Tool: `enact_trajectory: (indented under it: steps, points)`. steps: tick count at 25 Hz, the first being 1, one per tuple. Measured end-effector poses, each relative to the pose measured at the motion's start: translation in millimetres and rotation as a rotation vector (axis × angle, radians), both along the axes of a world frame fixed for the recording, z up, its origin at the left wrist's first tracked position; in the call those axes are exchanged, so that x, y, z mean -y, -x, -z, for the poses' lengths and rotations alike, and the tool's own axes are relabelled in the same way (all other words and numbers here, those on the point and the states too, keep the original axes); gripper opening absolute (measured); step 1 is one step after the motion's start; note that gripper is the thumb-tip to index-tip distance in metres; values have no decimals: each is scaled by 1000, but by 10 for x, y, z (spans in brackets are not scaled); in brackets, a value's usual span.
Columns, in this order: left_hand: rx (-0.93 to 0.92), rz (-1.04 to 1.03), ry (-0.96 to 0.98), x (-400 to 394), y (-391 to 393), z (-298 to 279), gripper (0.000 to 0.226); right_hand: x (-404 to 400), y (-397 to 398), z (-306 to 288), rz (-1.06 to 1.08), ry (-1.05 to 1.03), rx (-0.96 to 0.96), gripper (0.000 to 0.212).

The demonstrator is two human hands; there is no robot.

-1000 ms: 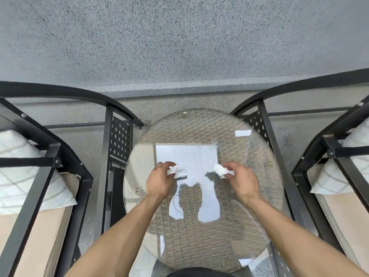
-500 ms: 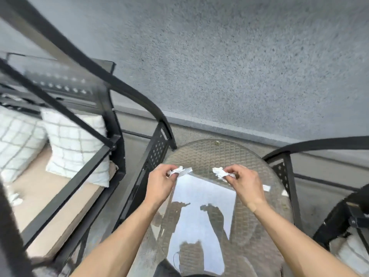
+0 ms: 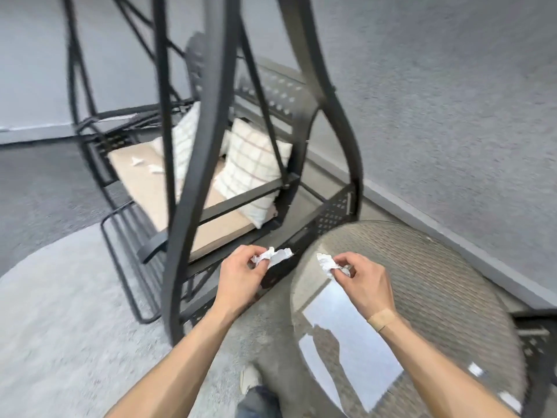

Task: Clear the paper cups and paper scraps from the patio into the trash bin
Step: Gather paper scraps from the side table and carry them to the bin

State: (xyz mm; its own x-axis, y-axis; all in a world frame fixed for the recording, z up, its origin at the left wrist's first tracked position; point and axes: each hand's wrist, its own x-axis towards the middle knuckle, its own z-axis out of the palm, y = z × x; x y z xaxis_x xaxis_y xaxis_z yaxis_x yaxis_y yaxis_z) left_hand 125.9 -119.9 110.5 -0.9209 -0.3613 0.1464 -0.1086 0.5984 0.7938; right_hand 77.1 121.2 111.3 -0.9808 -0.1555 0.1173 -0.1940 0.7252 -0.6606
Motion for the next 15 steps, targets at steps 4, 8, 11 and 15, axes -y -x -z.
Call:
enact_trajectory:
  steps: [4,8,11,15]
  points:
    - [-18,-212,-2,615,-711,-133,16,799,-168,-159,-220,40,-20,14]
    - [-53,-420,-16,1203,-1515,-193,22,1621,-501,-300,-425,30,-71,15]
    - [-72,-580,-6,1684,-2296,-217,28,2353,-959,-369,-593,19,-106,14]
    - [-89,-786,3,2290,-3434,-225,23,3361,-1793,-425,-805,39,-127,15]
